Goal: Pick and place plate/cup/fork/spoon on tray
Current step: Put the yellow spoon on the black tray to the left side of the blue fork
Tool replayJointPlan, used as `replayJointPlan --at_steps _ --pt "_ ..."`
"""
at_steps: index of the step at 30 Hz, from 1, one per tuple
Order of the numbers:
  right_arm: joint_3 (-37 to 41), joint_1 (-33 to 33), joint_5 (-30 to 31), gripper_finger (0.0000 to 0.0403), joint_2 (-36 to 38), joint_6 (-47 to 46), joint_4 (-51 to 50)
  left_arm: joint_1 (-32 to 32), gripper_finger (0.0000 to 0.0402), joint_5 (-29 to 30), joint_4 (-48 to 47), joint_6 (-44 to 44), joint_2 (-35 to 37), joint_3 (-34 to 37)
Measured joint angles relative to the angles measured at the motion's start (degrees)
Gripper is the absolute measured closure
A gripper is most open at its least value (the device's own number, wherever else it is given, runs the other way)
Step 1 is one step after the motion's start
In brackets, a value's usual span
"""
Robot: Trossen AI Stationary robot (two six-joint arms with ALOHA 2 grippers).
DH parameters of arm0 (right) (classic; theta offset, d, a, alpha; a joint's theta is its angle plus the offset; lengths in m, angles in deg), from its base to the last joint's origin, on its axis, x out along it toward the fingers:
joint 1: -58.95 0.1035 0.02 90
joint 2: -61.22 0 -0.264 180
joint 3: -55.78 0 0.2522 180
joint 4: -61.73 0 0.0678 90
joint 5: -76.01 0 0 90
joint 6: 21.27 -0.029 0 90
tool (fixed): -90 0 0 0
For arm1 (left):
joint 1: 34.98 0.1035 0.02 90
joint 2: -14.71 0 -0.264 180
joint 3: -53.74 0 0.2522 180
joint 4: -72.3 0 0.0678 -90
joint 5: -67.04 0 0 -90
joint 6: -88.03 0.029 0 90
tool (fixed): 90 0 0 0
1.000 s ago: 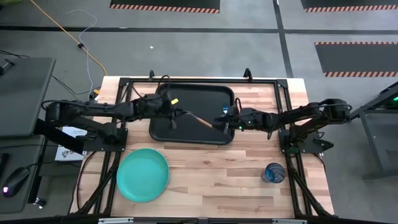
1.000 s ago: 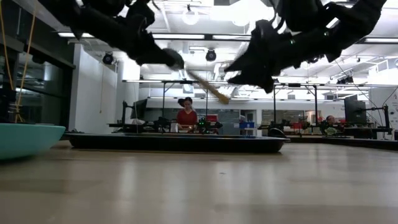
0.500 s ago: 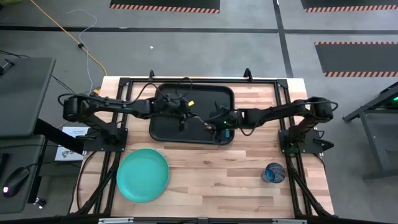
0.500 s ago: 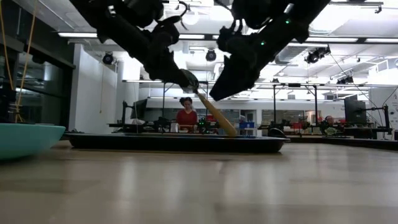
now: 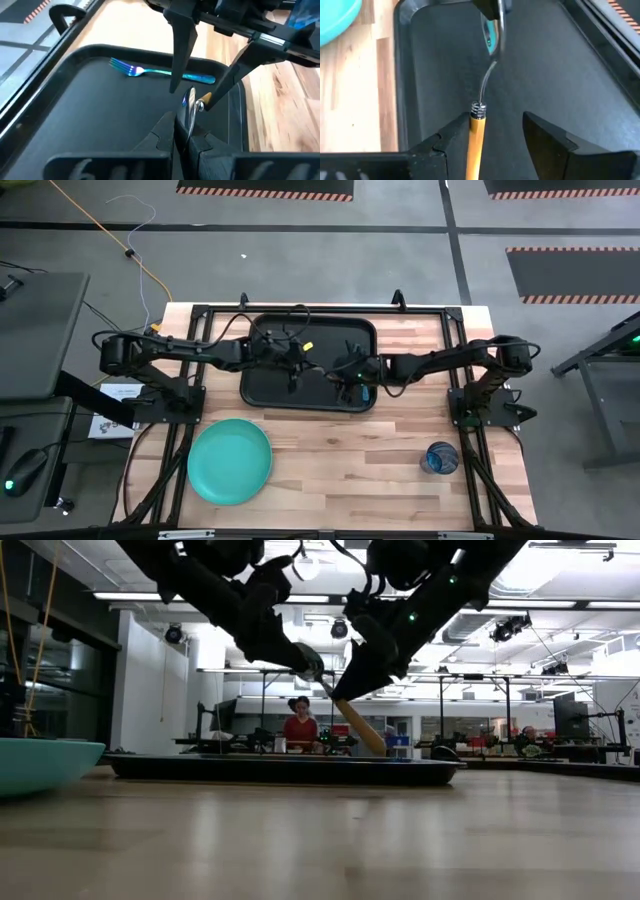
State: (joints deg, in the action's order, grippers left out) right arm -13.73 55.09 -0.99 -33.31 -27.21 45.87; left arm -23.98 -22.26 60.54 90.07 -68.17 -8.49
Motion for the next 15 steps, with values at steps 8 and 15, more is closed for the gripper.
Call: replayJointPlan --at_steps 8,15 --pt "0.04 -0.02 -7.45 0.0252 -0.01 0.34 2.30 -0.48 0.0402 -0.65 0.98 0.11 0.01 0.00" --pt "0.04 -0.01 -7.50 0.0321 -0.01 -0.55 2.56 -0.54 0.0401 -0.64 1.86 0.11 0.01 0.00"
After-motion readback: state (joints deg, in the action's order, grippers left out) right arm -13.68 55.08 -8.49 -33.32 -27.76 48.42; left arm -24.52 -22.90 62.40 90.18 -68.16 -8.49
